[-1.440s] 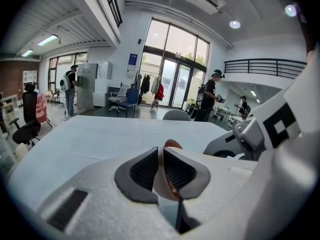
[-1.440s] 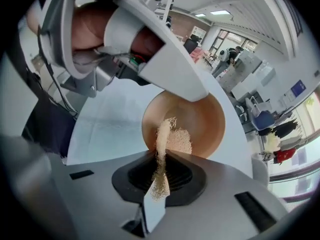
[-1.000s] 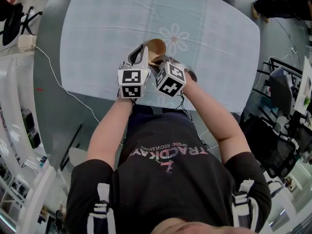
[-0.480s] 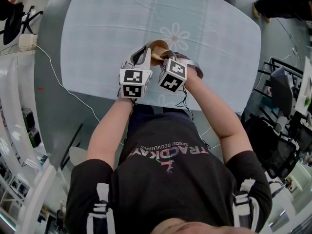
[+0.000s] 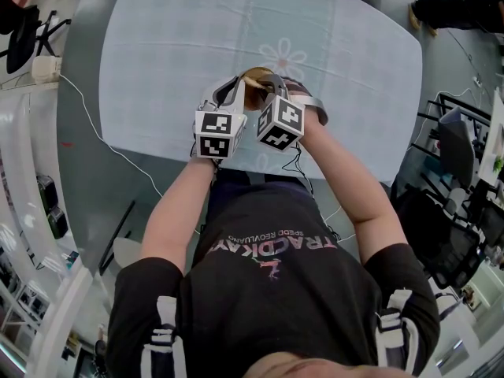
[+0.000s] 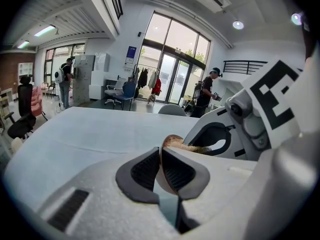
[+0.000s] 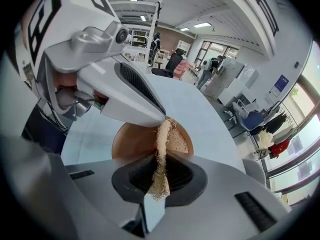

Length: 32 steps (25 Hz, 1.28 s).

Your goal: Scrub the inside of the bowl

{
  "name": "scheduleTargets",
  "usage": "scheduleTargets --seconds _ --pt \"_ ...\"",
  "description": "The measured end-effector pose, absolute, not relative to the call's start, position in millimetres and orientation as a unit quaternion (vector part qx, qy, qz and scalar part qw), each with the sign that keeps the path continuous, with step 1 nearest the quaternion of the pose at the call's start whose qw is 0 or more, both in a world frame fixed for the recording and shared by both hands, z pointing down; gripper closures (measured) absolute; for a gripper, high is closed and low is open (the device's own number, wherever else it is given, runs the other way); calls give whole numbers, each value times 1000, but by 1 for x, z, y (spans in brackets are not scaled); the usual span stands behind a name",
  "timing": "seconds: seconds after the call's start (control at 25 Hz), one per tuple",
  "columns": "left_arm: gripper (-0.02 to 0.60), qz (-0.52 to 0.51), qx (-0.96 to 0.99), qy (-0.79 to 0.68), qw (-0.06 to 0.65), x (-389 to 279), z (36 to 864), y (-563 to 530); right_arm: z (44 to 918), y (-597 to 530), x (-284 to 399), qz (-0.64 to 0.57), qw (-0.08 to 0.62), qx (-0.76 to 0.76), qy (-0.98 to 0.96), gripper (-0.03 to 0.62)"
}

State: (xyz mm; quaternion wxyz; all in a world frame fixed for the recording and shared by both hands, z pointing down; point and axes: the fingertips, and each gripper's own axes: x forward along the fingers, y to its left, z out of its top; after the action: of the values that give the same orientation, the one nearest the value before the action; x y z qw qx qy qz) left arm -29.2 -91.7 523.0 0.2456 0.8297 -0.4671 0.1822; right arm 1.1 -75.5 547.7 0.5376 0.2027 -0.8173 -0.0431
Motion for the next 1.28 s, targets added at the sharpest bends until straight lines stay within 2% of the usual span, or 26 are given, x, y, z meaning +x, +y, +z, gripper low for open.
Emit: scheduleTargets --seconds 0.4,0.56,0.72,0.88,1.04,1.28 --pt "557 185 820 -484 244 -47 528 -103 515 -77 0 -44 448 227 -864 562" --pt "557 202 836 -464 213 -48 526 -100 492 -99 12 -45 414 254 -873 562" --pt "557 227 876 -399 147 -37 522 -89 495 -110 21 -54 431 209 -876 562" --pt "557 247 911 -319 89 -26 518 -73 508 -96 15 -133 468 92 -869 562" --pt "557 261 924 -274 58 -22 518 -65 526 -78 12 -213 504 -3 -837 562" --pt "557 273 932 -235 32 -14 518 -58 539 -68 12 -243 510 -45 -824 562"
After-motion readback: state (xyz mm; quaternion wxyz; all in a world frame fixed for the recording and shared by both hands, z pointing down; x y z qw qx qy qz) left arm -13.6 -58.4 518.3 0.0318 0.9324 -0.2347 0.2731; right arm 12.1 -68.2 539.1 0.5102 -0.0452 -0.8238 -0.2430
